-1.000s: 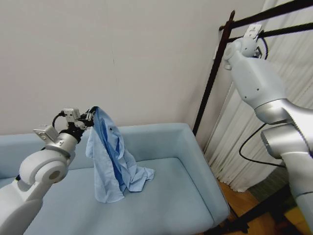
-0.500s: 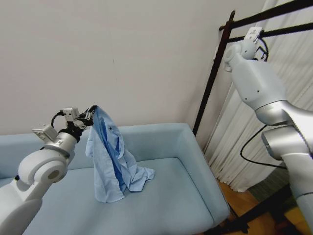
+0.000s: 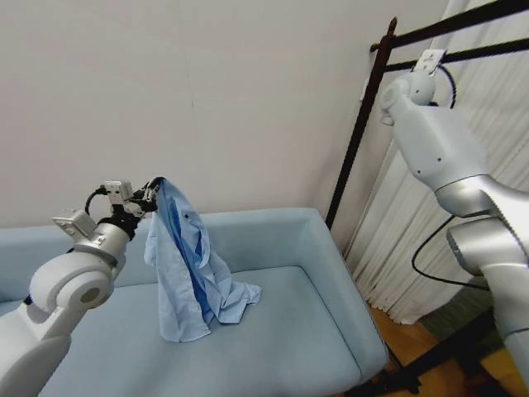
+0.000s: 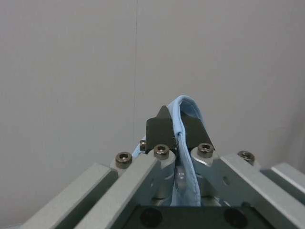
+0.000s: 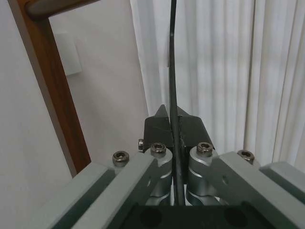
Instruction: Pick up the clothes from the sofa and hang them on the clothes hanger.
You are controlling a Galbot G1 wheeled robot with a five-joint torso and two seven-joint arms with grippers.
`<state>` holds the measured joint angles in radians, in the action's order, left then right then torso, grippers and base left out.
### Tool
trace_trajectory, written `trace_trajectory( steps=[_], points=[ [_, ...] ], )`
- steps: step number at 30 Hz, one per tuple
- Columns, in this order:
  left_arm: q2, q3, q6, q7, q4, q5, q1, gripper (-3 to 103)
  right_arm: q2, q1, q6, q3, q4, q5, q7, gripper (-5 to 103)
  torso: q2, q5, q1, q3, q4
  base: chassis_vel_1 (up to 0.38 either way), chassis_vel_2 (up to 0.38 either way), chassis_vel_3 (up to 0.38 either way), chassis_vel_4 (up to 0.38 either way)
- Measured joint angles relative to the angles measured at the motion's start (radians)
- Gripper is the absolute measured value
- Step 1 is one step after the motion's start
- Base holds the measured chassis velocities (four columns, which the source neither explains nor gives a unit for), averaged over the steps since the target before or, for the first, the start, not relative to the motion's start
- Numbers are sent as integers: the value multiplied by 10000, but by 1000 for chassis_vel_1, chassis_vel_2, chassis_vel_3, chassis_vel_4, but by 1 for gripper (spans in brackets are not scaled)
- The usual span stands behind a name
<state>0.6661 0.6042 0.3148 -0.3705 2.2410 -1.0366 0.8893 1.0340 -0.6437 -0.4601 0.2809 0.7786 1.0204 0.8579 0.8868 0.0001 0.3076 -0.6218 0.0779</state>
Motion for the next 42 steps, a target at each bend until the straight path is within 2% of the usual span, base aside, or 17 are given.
trace_trajectory(
  steps=[6,10,15,22,25,27,29,32,34,35,38,39,40,41,42],
  points=[
    [-26,29,-4,-14,74,-5,43,1,-321,171,470,199,321,-678,-243,2,0,1,0,0,2,0,0,0,0],
    [-31,45,-4,-24,117,-6,80,1,-421,249,523,224,522,-705,-241,2,-1,-1,0,0,-1,0,0,0,0],
    [-30,116,-4,-44,166,-6,188,1,-866,543,488,420,1496,-582,-178,2,0,-1,0,0,0,0,0,0,0],
    [-52,162,-4,-69,166,5,253,1,-1731,1165,173,632,3610,86,224,2,0,0,0,0,1,0,0,0,0],
    [-128,163,-4,-106,146,7,240,1,-2425,1745,25,648,5066,812,521,2,2,-3,-1,1,-2,0,0,0,0],
    [-144,163,-4,-113,140,7,236,1,-2554,1861,4,647,5316,939,561,2,2,-3,-1,0,-2,0,0,0,0],
    [-221,163,-4,-135,114,5,221,1,-3145,2465,-54,555,6529,1539,625,2,1,-1,-1,1,2,0,0,0,0],
    [-292,163,-5,-150,101,-9,212,1,-3518,2875,-56,399,7281,1901,591,2,1,1,-1,1,1,0,0,0,0],
    [-399,163,-5,-172,79,-35,210,1,-4072,3541,-59,18,8372,2361,304,2,1,-4,-1,1,-1,0,0,0,0],
    [-399,163,-5,-172,79,-35,210,1,-4072,3541,-59,18,8372,2361,304,2,1,-4,-1,1,-1,0,0,0,0],
    [-587,111,-24,-202,27,-187,209,1,-5077,4999,28,-1042,9920,2947,-916,2,2,1,-1,1,-2,0,0,0,0],
    [-665,41,-38,-208,-39,-241,182,1,-5477,5638,57,-1574,10467,3163,-1542,2,1,2,-1,1,-2,0,0,0,0],
    [-665,41,-38,-208,-39,-241,182,1,-5477,5638,57,-1574,10467,3163,-1542,2,1,2,-1,1,-2,0,0,0,0],
    [-715,6,-54,-205,-84,-261,167,1,-5743,5998,111,-1851,10788,3278,-1930,2,2,2,-1,1,1,0,0,0,0],
    [-824,-31,-73,-181,-166,-313,148,1,-6211,6644,246,-2271,11329,3454,-2628,2,2,0,-2,2,8,0,0,0,0]
  ],
)
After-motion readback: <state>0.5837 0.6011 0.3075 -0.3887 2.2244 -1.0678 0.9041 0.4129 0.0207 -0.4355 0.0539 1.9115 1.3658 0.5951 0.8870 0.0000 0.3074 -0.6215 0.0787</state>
